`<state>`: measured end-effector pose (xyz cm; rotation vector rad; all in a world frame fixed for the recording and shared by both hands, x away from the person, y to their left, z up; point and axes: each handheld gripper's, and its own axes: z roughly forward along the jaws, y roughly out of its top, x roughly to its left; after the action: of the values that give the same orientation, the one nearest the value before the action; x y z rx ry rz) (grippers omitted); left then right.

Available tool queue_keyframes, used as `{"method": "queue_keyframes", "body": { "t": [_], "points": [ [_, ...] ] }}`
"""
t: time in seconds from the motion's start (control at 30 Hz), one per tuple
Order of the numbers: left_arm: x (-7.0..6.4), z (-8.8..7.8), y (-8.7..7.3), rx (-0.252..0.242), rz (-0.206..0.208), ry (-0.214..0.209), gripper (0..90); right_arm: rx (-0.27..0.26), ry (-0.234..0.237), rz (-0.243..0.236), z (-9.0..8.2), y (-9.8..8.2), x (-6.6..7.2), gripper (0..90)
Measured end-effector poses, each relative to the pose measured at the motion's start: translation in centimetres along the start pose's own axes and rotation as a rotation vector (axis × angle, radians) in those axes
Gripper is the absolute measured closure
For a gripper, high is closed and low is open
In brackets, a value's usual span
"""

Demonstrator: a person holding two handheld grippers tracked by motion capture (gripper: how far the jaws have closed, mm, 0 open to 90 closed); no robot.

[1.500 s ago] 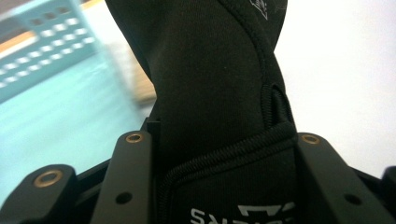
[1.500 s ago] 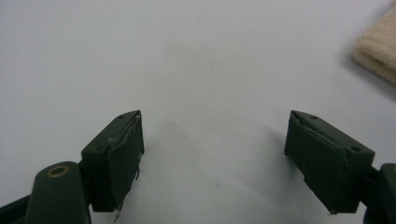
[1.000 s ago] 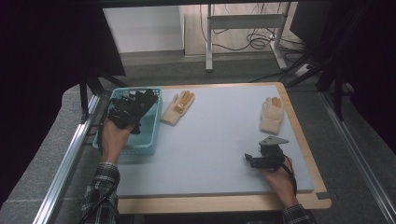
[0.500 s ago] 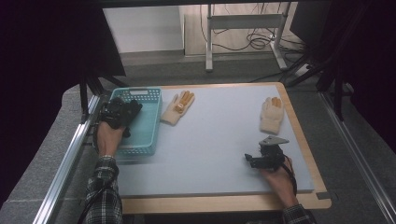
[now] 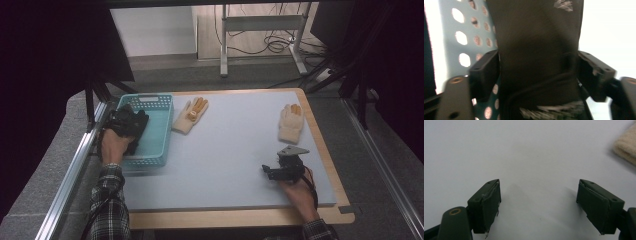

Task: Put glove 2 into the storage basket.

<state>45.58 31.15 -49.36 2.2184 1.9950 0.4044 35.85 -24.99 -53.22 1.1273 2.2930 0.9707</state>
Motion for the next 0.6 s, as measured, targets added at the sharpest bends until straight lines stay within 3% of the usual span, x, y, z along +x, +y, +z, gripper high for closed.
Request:
{"method": "queue_keyframes", "body": {
  "t": [0.07, 0.23, 0.33, 0.47, 0.6],
  "points": [
    [-0.1, -0.2, -0.1, -0.008, 0.0, -0.003, 13.8, 0.0, 0.0, 0.0, 0.0, 0.0, 0.0, 19.4],
    [0.1, -2.8, -0.5, -0.131, 0.0, -0.116, 9.6, 0.0, -0.001, -0.002, 0.0, 0.0, 0.0, 19.4],
    [-0.3, -4.1, -0.7, -0.202, 0.022, -0.184, 8.4, 0.0, -0.001, -0.002, 0.0, 0.0, 0.0, 19.4],
    [-1.5, -5.3, -0.8, -0.264, 0.07, -0.226, 8.9, 0.001, -0.001, -0.002, 0.0, 0.0, 0.0, 19.4],
    [-2.6, -5.8, -0.7, -0.281, 0.092, -0.242, 13.4, 0.001, -0.001, -0.002, 0.0, 0.0, 0.0, 19.3]
  ]
}}
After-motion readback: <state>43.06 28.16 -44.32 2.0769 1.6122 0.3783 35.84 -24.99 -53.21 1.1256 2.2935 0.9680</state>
